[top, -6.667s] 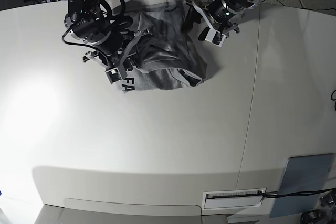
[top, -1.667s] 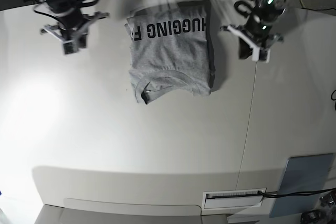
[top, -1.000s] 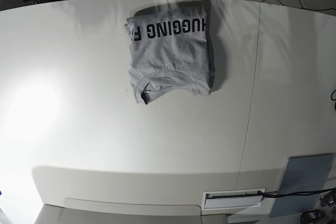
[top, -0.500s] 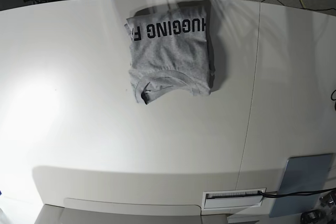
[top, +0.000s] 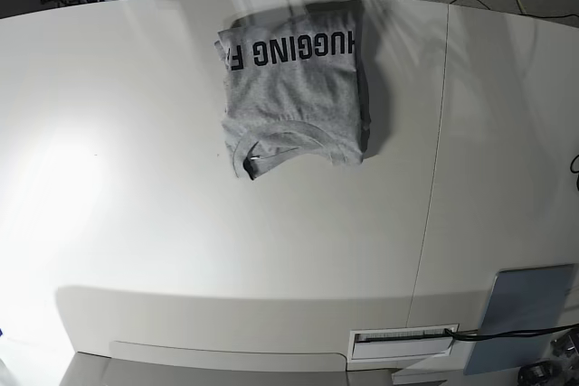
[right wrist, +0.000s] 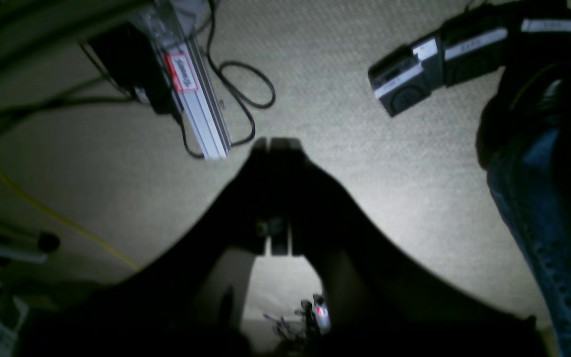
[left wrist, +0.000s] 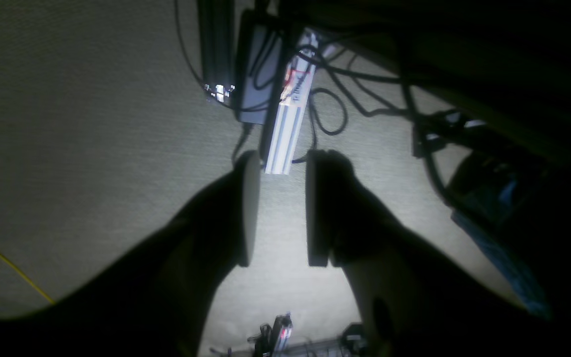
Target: Fold the T-shirt properly
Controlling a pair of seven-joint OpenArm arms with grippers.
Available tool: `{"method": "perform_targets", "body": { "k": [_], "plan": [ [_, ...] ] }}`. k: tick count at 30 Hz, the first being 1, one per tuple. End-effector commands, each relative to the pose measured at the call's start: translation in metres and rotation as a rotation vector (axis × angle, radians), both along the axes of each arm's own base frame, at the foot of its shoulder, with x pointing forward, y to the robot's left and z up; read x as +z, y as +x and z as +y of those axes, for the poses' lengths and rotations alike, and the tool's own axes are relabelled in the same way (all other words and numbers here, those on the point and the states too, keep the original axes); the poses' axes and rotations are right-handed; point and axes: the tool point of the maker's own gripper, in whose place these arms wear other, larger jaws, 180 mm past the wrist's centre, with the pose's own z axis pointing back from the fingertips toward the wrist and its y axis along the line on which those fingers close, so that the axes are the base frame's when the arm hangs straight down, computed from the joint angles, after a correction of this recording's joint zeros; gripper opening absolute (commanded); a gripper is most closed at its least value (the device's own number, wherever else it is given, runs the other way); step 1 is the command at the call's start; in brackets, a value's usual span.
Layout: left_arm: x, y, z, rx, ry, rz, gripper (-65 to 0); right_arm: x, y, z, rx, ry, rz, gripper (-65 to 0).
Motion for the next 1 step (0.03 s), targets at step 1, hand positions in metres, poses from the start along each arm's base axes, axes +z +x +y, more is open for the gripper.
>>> {"method": "perform_targets", "body": {
  "k": [1],
  "plan": [
    [-0.0001,-0.0035,0.0007,0.005,-0.004,0.006,-47.5,0.002,-0.0063,-0.0088,0.001,-0.013,0.019,-65.0]
  ]
}}
